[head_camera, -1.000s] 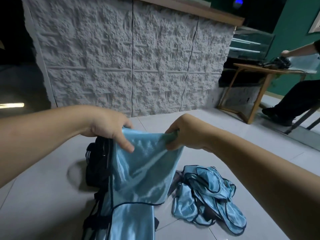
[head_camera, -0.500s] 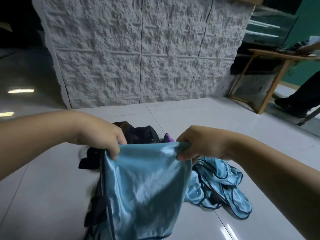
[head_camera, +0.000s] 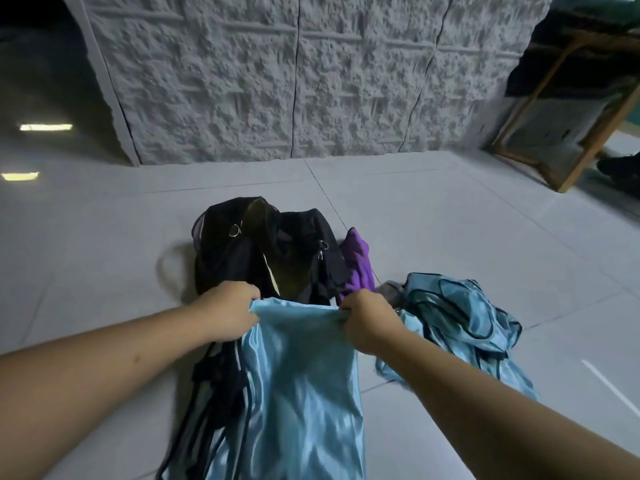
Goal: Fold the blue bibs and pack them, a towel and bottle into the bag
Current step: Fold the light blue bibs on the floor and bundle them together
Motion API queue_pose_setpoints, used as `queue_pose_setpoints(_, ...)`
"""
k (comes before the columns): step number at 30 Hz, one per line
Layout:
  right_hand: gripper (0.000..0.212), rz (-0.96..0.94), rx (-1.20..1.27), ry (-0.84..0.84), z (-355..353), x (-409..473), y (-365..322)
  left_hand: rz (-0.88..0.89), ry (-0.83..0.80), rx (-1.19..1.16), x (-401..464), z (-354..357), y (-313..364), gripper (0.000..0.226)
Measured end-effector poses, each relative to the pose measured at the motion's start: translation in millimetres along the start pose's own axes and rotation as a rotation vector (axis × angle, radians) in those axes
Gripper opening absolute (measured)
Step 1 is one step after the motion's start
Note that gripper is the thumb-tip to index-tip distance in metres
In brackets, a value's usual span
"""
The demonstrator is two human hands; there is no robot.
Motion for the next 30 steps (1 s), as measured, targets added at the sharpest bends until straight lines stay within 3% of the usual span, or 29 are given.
queue_pose_setpoints(4,0.022,0.034,0.069,0.046,8,32,13,0.021,0.148,-0.042,21,3,0,0.01)
queue_pose_setpoints(9,0.035,0.123,0.128,0.048,20,63,33,0.033,0.155,0.04,45,12,-1,0.02)
queue_pose_setpoints(13,0.042,0.167,0.206,0.092,36,75,52,-0.08,0.232,0.287,49,18,6,0.059)
queue_pose_setpoints(15,0.036,0.169,0.26,0.117,42,73,63,0.02,0.373,0.401,42,22,26,0.084)
queue_pose_setpoints(17,0.026,0.149,0.322,0.151,42,68,71,0.225,0.439,0.523,32,36,48,0.085)
queue_pose_setpoints(19,0.028,0.141,0.396,0.213,32,58,91,0.443,0.397,0.663,26,65,76,0.072)
queue_pose_setpoints(21,0.033,0.171,0.391,0.3,16,48,121,0.529,0.298,0.705,23,94,91,0.067)
queue_pose_setpoints(26,0.045,0.348,0.374,0.534,-28,18,211,0.384,0.191,0.719,53,126,57,0.087)
queue_pose_setpoints(30,0.054,0.444,0.39,0.444,-34,12,256,0.33,0.118,0.744,65,136,32,0.091)
Point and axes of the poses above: each hand's wrist, its own x-axis towards the middle knuckle, its own z-axis out of the palm, y = z × x, the point moved 4 cm from there along x, towards the middle knuckle, and after that the axes turned 13 degrees about -y, right-handed, at the moved point
